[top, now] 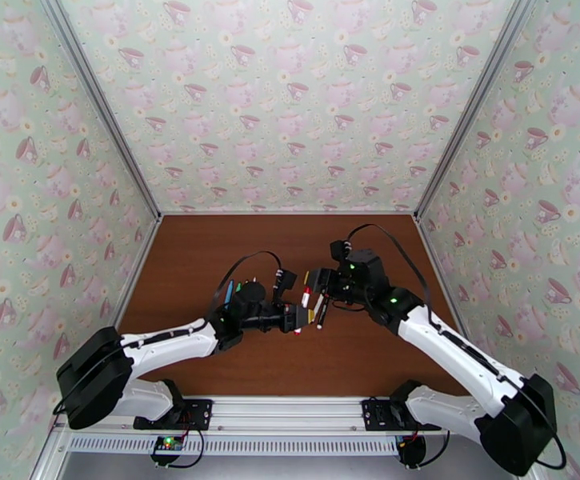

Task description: Open the pen caps

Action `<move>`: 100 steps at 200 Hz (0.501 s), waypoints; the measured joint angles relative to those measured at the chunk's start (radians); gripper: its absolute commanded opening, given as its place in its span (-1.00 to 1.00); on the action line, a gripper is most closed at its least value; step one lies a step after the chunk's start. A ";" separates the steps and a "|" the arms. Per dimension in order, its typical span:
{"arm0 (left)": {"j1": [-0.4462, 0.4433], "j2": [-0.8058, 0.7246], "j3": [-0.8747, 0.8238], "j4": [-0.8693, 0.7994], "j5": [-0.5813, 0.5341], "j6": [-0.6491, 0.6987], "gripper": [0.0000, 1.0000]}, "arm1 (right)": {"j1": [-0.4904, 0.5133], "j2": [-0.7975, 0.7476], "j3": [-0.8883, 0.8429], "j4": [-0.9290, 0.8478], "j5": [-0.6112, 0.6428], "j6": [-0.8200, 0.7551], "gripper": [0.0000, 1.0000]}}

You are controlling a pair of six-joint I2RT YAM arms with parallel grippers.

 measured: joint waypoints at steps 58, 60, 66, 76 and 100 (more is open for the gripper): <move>0.000 0.000 0.000 0.000 0.032 0.010 -0.89 | -0.004 0.010 0.000 0.004 -0.114 -0.024 -0.30; 0.000 0.000 0.000 0.000 0.032 0.010 -0.89 | -0.004 0.011 0.000 0.006 -0.116 -0.023 -0.30; 0.000 0.000 0.000 0.000 0.032 0.010 -0.89 | -0.004 0.017 0.000 0.012 -0.122 -0.024 -0.32; 0.000 0.000 0.000 -0.001 0.032 0.010 -0.89 | -0.004 0.027 0.000 0.022 -0.134 -0.018 -0.34; 0.000 0.000 0.000 -0.006 0.031 0.010 -0.90 | -0.002 0.043 0.000 0.035 -0.149 -0.013 -0.36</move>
